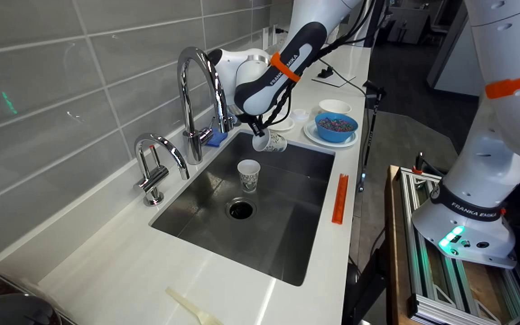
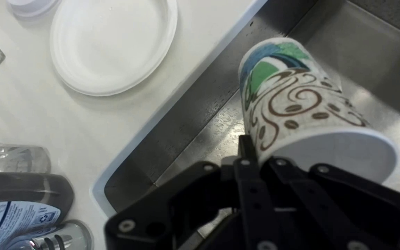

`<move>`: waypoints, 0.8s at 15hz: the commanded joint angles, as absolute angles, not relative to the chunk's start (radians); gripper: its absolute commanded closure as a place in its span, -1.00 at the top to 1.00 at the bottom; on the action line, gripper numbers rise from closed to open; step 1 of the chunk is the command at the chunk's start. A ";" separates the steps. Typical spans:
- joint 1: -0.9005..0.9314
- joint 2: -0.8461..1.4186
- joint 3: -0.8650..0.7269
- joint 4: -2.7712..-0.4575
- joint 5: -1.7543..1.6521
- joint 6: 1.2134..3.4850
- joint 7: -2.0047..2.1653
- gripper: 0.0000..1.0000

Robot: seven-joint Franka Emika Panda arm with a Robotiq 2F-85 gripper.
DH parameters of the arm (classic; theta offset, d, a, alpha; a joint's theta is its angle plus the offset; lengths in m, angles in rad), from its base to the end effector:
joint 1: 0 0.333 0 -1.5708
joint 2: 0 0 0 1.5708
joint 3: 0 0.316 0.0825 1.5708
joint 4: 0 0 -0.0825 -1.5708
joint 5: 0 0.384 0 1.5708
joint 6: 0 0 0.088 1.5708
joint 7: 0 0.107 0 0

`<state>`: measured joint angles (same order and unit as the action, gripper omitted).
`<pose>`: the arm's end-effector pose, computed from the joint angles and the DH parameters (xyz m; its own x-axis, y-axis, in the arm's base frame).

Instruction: Put the cup inside the sink then pour into it from the other cup

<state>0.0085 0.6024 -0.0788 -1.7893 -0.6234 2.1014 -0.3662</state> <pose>0.6267 -0.0692 0.2026 0.7070 0.5060 -0.4941 0.6794 -0.6801 0.2757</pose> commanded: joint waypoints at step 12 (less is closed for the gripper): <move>0.065 0.683 -0.077 -1.669 -0.738 1.935 -0.274 -0.98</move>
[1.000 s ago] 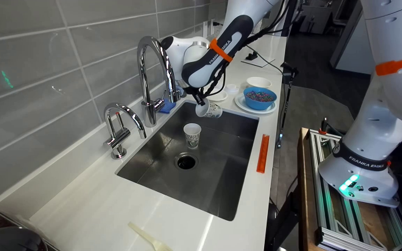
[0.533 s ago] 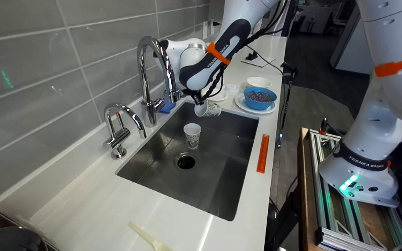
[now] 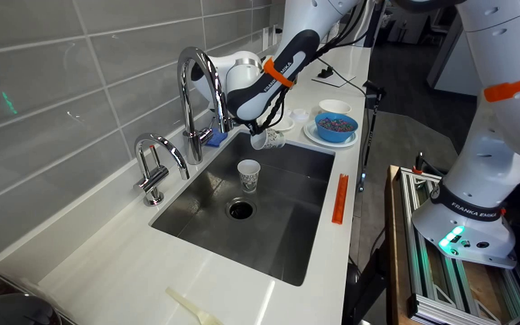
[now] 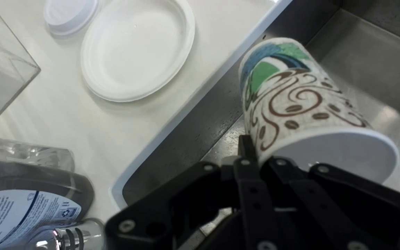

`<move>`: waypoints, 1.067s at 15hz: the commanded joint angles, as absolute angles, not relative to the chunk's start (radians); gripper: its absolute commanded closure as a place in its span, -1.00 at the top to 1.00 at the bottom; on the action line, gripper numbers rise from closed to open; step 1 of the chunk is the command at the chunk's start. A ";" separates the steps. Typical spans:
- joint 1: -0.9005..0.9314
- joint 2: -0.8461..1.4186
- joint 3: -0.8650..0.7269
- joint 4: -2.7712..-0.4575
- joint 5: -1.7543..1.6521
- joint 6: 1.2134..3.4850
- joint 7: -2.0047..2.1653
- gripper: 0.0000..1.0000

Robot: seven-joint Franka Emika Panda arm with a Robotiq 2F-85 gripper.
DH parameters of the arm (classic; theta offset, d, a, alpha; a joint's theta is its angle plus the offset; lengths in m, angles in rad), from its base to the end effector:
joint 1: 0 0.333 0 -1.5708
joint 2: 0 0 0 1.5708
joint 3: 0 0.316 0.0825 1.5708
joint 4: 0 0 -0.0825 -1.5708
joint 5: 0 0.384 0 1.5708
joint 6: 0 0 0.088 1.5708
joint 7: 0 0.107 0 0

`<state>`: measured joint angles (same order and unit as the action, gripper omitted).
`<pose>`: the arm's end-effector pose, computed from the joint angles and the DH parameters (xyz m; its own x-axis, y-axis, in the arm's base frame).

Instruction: Put the cup inside the sink then pour into it from the other cup

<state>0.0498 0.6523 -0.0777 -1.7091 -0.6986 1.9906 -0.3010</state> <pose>0.6393 -0.0537 0.2007 0.6959 0.4429 -0.5652 0.6846 -0.6467 0.3362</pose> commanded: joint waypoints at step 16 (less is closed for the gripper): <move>0.070 0.715 -0.063 -1.627 -0.757 1.865 -0.283 -0.98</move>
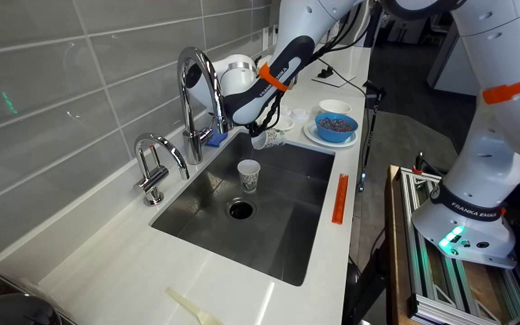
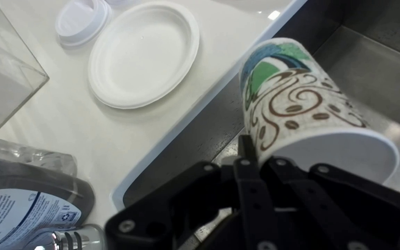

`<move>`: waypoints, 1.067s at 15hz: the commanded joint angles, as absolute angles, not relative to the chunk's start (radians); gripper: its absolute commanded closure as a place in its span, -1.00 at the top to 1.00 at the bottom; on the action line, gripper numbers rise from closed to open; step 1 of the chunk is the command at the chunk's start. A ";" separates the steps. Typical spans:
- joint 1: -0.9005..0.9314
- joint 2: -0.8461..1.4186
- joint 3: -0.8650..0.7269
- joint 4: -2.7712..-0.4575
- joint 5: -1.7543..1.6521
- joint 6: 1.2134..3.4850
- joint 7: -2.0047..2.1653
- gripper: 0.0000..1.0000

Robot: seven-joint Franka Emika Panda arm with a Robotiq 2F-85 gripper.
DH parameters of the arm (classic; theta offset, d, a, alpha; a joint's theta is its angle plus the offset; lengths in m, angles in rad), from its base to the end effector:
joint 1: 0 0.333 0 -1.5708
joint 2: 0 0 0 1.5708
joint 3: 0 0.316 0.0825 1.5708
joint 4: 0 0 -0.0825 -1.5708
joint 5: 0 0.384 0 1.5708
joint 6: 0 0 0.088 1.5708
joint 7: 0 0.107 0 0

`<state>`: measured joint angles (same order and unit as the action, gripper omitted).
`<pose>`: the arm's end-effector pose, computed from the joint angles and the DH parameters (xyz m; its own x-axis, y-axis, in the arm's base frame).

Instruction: Put the cup inside the sink then pour into it from the other cup

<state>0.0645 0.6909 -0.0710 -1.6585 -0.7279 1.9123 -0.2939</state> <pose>0.6441 -0.0475 0.1948 0.6715 0.4086 -0.6182 0.6981 -0.6284 0.3431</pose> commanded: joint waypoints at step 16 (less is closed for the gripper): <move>0.074 0.719 -0.066 -1.621 -0.767 1.852 -0.282 -0.98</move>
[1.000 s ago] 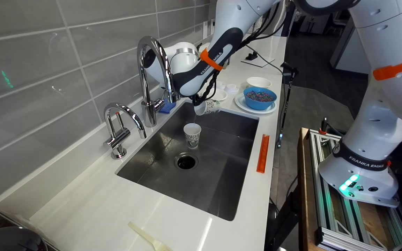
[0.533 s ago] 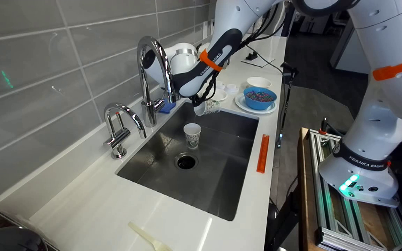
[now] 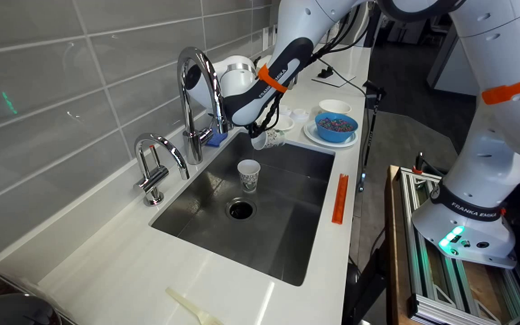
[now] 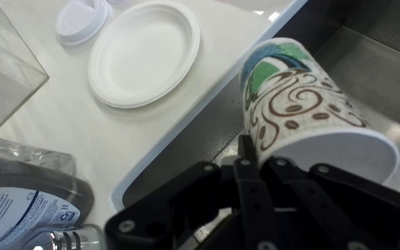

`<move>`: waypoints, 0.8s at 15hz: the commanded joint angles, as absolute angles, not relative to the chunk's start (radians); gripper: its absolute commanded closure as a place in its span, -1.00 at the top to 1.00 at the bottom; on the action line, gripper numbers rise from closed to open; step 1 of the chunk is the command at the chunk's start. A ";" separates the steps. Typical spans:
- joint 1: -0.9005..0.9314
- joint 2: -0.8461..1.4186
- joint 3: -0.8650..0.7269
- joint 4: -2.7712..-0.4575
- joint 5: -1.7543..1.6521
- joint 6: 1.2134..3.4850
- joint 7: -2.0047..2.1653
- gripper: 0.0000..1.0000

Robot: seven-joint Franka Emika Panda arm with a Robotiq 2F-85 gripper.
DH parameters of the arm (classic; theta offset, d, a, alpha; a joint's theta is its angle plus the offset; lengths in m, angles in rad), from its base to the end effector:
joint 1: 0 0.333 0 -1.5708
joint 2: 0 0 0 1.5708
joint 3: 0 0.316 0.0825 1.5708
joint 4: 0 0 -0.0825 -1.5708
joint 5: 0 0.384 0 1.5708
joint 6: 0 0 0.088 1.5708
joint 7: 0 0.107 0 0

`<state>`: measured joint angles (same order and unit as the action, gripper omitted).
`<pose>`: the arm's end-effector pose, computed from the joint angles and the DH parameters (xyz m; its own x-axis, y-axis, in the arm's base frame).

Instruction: Put the cup inside the sink then pour into it from the other cup

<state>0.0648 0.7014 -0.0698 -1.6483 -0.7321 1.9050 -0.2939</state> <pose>0.6453 -0.0473 0.1919 0.6676 0.4053 -0.6245 0.7007 -0.6256 0.3431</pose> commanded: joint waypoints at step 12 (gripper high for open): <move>0.070 0.716 -0.056 -1.607 -0.802 1.815 -0.285 -0.98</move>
